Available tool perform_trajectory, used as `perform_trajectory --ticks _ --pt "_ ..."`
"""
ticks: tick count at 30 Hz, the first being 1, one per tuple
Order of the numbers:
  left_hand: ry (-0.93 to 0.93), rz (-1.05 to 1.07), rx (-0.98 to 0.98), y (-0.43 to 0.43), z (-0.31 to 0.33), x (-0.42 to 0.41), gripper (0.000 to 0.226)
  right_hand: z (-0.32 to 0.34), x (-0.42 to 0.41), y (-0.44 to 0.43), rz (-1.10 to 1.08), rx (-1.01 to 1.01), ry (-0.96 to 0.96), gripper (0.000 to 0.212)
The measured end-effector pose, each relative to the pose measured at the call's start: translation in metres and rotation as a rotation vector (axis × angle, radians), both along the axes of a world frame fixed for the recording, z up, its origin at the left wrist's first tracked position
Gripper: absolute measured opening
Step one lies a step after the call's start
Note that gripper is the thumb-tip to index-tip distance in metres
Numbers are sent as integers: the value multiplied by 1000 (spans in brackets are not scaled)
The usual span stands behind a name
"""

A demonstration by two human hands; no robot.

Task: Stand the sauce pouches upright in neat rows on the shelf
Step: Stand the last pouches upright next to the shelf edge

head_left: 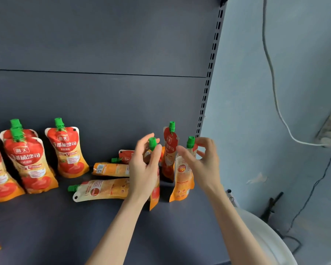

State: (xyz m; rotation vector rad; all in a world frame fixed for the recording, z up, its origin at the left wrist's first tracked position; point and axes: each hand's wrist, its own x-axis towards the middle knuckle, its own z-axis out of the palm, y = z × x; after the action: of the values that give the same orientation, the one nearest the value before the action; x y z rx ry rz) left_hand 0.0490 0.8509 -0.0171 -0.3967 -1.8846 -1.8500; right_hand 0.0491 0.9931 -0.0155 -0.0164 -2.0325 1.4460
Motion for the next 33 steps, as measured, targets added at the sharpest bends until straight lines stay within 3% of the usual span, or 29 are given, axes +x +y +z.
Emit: perform_trajectory --ticks 3,10,16,23,29,33 --pt "1 21 11 1 1 0 22 4 0 5 23 -66 17 20" --pt "-52 45 1 -1 6 11 19 9 17 25 303 -198 -44 7" --pt "-88 -33 56 4 9 35 21 13 29 30 434 -279 -92 16" --pt "-278 38 96 11 -20 47 16 -14 34 9 447 -177 -125 13" --pt "-385 45 59 6 -54 56 31 -47 44 4 377 -327 -202 45" --pt "-379 81 12 -4 -57 52 33 -47 42 6 330 -339 -179 33"
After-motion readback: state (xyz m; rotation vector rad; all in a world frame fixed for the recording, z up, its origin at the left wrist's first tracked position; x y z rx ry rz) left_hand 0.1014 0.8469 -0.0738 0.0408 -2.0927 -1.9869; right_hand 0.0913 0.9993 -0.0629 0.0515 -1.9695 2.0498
